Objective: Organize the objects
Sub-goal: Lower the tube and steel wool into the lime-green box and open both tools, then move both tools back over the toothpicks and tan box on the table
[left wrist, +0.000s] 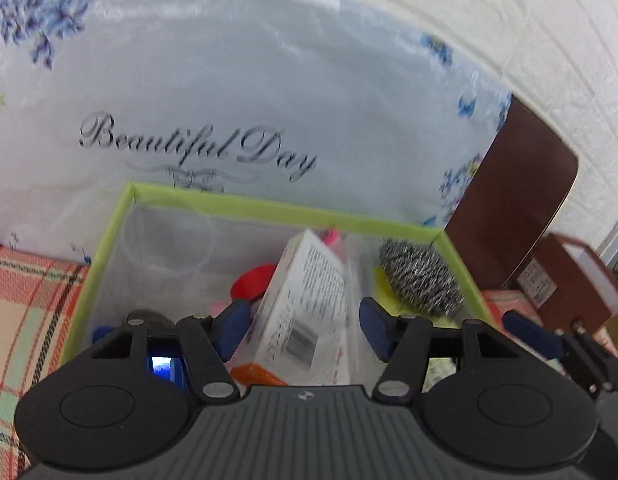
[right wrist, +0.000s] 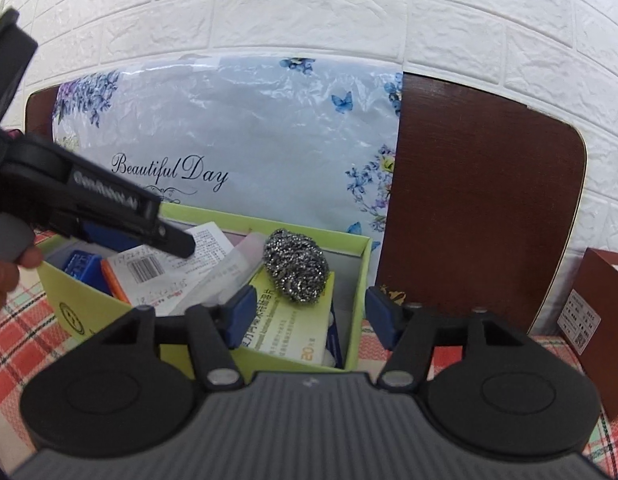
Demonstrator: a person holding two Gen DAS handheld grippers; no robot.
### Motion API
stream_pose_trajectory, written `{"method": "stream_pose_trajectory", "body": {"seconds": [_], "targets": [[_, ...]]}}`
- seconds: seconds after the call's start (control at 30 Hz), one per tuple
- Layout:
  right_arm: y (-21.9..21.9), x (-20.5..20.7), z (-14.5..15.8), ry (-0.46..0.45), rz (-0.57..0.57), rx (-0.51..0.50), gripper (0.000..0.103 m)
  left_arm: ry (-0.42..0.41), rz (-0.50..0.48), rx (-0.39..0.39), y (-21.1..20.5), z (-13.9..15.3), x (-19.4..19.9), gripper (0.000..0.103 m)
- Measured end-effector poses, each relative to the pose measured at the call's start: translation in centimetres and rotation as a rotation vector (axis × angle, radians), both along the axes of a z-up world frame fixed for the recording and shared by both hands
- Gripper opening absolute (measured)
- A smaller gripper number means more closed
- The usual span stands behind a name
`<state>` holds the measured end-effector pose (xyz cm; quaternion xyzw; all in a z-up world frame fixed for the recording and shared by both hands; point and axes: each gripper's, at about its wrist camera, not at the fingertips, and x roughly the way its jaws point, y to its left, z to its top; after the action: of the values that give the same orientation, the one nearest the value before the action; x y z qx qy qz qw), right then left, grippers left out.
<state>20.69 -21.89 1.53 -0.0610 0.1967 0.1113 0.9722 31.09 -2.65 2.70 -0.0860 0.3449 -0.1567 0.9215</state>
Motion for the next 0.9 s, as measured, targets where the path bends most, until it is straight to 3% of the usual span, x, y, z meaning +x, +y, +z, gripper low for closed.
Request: {"method": "stream_pose_trajectory", "body": {"seconds": [0.07,0.17,0.23,0.33,0.47,0.57,0.73,0.9], "targets": [[0.1,-0.7,0.2,-0.007,0.0,0.005,0.061,0.038,0.011,0.035,-0.3,-1.0,0.3,0.063],[0.1,-2.4,0.8,-0.029,-0.002,-0.007,0.073,0.04,0.028,0.006,0.3,-0.7,-0.6,0.063],[-0.1,-3.8,1.5,-0.052,-0.009,0.0,0.089,-0.011,0.047,-0.015,0.8,0.6,-2.0,0.066],[-0.5,-6.1,2.7,-0.088,-0.021,0.031,0.103,-0.115,0.064,0.006,1.0,3.1,-5.1,0.081],[-1.0,-9.0,3.6,-0.087,-0.014,0.074,0.103,-0.176,0.053,0.034,0.5,4.9,-9.8,0.087],[-1.2,-11.1,3.6,-0.072,-0.008,0.092,0.103,-0.156,0.045,0.035,0.5,5.1,-13.3,0.088],[-1.9,-14.2,2.8,-0.03,-0.027,0.105,0.103,-0.115,-0.007,-0.037,0.7,3.6,-17.4,0.088],[-3.2,-15.8,1.6,0.033,-0.07,0.148,0.103,-0.054,0.049,0.006,0.7,1.8,-19.9,0.091]]}}
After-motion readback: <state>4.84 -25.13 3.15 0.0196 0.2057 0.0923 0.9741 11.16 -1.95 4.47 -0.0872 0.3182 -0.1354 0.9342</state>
